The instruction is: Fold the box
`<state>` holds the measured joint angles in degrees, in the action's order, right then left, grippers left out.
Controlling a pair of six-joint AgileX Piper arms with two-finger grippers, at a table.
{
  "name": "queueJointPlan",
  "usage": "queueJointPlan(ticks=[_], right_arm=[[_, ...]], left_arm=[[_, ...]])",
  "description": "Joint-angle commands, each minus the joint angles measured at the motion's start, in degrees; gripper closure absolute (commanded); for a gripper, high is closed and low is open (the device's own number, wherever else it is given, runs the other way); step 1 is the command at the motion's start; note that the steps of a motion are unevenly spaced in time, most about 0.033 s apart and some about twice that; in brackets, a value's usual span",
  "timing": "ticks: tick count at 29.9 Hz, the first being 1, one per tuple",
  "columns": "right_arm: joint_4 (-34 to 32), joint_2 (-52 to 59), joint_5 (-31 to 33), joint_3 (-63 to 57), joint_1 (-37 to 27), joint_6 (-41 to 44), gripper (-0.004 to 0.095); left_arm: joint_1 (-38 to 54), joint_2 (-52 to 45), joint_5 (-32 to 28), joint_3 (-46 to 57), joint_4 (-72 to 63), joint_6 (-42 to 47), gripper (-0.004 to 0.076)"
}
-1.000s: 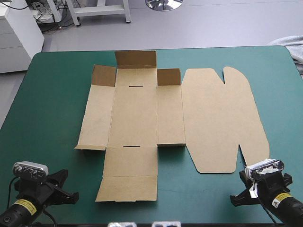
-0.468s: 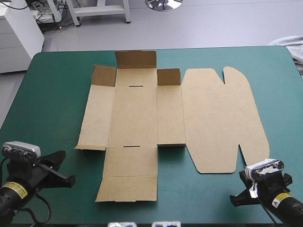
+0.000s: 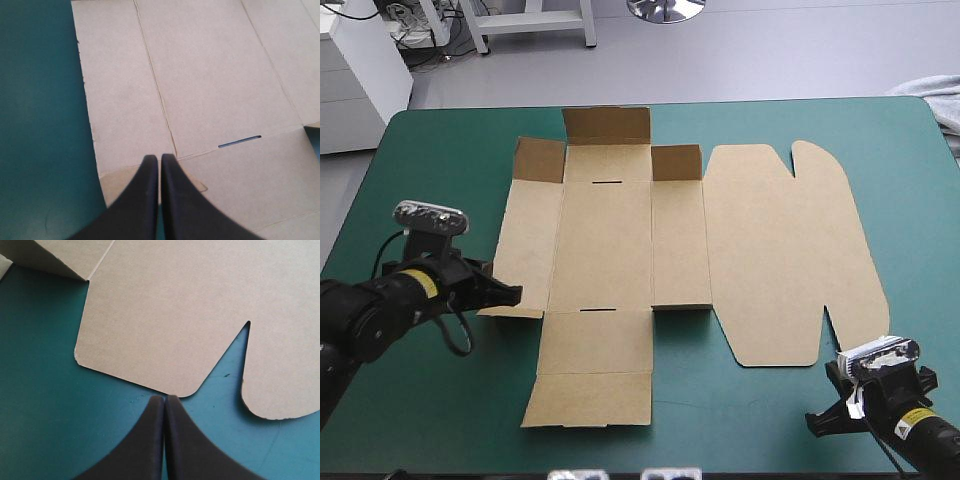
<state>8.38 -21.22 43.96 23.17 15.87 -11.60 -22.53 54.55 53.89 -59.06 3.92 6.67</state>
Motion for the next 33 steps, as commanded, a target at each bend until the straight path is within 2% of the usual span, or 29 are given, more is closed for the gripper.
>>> queueJointPlan(ticks=[1, 4, 7, 11, 13, 16, 23, 24, 26, 31, 33], right_arm=[[0.55, -0.92, -3.31, 1.66, -0.09, -0.4, 0.0927], [0.55, -0.92, -3.31, 1.66, -0.09, -0.45, 0.0927], [0.55, -0.92, -3.31, 1.66, -0.09, -0.45, 0.0927], [0.55, -0.92, -3.31, 1.66, -0.09, -0.45, 0.0927], [0.55, -0.92, -3.31, 1.66, -0.09, -0.45, 0.0927], [0.55, -0.92, -3.31, 1.66, -0.09, -0.45, 0.0927], [0.55, -0.92, -3.31, 1.66, -0.09, -0.45, 0.0927], [0.55, -0.92, -3.31, 1.66, -0.09, -0.45, 0.0927], [0.55, -0.92, -3.31, 1.66, -0.09, -0.45, 0.0927], [0.55, -0.92, -3.41, 1.66, -0.09, -0.53, 0.0927], [0.55, -0.92, -3.41, 1.66, -0.09, -0.53, 0.0927]], left_arm=[[0.12, 5.52, -2.07, -5.26, -3.07, -3.02, 0.071], [2.06, 9.67, -1.55, -8.13, -10.78, -9.6, 0.071], [8.12, 12.53, 0.54, -10.54, -22.3, -18.85, 0.071], [21.58, 15.24, 8.19, -11.3, -37.18, -33.15, 0.071], [29.18, 16.69, 13.01, -11.3, -40.88, -37.47, 0.071], [37.53, 18.4, 16.93, -11.3, -42.11, -37.58, 0.071], [45.4, 21.09, 14.9, -11.3, -42.29, -41.09, 0.0689], [45.71, 21.83, 15.14, -11.3, -42.87, -40.29, 0.0661], [46.07, 23.78, 16.29, -11.4, -44.62, -40.12, 0.0552], [46.1, 28.82, 16.7, -11.38, -46.55, -41.25, 0.0199], [46.1, 30.77, 16.98, -11.38, -47.14, -41.53, 0.0141]])
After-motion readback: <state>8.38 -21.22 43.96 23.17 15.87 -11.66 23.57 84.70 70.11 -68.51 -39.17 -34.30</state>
